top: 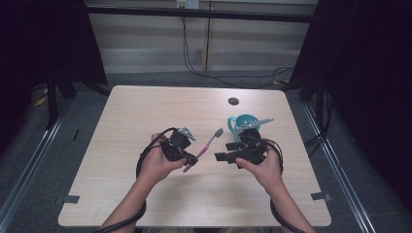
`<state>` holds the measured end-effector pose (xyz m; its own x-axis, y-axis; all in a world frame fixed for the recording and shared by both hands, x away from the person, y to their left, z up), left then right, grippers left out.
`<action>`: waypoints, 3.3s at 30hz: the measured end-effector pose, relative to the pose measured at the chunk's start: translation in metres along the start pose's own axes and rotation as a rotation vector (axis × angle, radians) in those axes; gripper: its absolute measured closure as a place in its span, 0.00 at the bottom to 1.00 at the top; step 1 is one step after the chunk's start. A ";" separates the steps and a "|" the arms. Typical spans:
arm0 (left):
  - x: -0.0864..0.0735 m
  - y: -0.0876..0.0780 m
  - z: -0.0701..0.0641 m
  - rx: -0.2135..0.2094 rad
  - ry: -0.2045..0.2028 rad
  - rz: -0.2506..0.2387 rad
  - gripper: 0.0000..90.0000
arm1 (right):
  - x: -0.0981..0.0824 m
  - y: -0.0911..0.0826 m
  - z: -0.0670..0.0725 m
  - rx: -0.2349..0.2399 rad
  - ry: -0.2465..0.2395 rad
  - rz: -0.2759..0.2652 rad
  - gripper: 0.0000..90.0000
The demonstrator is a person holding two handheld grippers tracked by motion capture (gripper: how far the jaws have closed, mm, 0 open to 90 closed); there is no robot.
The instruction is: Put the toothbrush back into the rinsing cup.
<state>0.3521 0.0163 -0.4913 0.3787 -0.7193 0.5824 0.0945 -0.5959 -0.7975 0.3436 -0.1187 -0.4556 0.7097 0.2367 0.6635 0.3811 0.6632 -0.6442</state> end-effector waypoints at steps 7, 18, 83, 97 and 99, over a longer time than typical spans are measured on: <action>0.002 0.001 -0.002 -0.030 -0.034 -0.041 0.92 | 0.005 0.004 0.008 0.049 0.016 -0.046 0.44; 0.007 0.003 -0.007 -0.043 -0.060 -0.091 0.92 | 0.012 0.006 0.007 0.043 0.078 -0.118 0.54; 0.003 0.030 -0.007 0.093 0.050 -0.188 0.22 | 0.043 -0.029 -0.006 0.001 0.117 -0.365 0.93; -0.031 0.040 0.005 0.119 0.050 -0.139 0.21 | 0.045 -0.039 -0.013 -0.008 0.112 -0.367 0.93; -0.036 0.041 0.006 0.127 0.052 -0.138 0.21 | 0.046 -0.041 -0.013 -0.013 0.114 -0.368 0.93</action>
<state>0.3481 0.0199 -0.5462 0.3060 -0.6532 0.6926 0.2587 -0.6431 -0.7208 0.3684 -0.1446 -0.4038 0.5850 -0.0964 0.8053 0.6294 0.6802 -0.3758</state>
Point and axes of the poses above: each handheld gripper's, and its own axes: y roughly forward along the jaws, x roughly out of its top, z roughly to its left, the point moved 9 cm from there along y, roughly forward along the jaws, and after that the axes turned 5 degrees about y, right-handed, at the moved point
